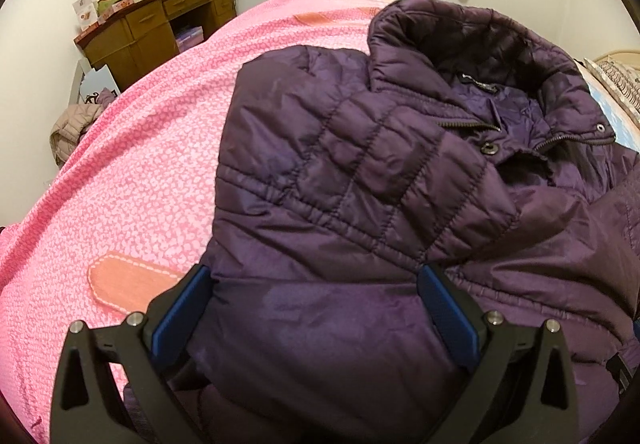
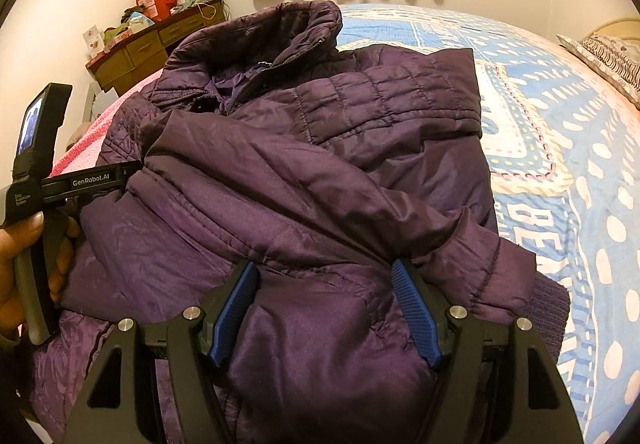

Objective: Fold large clothes

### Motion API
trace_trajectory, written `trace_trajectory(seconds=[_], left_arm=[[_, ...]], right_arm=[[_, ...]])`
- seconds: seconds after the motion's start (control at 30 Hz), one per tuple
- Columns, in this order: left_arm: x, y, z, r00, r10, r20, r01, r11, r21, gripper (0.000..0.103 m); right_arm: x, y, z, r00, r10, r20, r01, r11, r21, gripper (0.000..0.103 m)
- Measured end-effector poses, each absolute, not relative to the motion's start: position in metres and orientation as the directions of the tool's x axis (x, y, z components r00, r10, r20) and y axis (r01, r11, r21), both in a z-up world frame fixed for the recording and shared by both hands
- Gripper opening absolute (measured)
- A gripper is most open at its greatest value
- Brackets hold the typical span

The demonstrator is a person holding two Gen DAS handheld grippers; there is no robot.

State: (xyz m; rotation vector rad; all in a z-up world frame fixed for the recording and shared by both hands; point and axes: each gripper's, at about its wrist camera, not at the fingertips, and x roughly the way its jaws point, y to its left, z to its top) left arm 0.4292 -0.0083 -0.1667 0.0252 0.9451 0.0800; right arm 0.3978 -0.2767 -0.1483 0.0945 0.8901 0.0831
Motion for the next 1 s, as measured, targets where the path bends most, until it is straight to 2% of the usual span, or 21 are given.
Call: trace_trajectory(seconds=[0.53, 0.67, 0.73, 0.83, 0.9, 1.0], left_arm=[[0.428, -0.011, -0.168, 0.585, 0.091, -0.806, -0.061, 0.996, 0.069, 0.103], [0.423, -0.014, -0.153, 0.566, 0.064, -0.822, -0.007, 0.997, 0.074, 0.103], [0.409, -0.011, -0.128, 0.619, 0.027, -0.785, 0.039, 0.997, 0.065, 0.103], [0.396, -0.005, -0.087, 0.716, -0.053, -0.696, 0.102, 0.994, 0.03, 0.103], [0.402, -0.006, -0.069, 0.736, -0.061, -0.674, 0.122, 0.992, 0.044, 0.103], [0.422, -0.012, -0.058, 0.74, -0.055, -0.67, 0.132, 0.989, 0.064, 0.103]], right_arm=[[0.399, -0.274, -0.147, 0.623, 0.096, -0.776, -0.03, 0.995, 0.098, 0.071], [0.403, -0.273, -0.127, 0.542, 0.112, -0.833, -0.076, 0.994, 0.084, 0.072], [0.402, -0.28, -0.102, 0.543, 0.174, -0.822, -0.09, 0.985, 0.149, 0.072], [0.408, -0.296, -0.055, 0.632, 0.211, -0.746, -0.118, 0.977, 0.177, 0.072], [0.429, -0.307, -0.036, 0.668, 0.214, -0.712, -0.116, 0.976, 0.185, 0.072], [0.473, -0.322, -0.029, 0.674, 0.179, -0.716, -0.069, 0.981, 0.18, 0.072]])
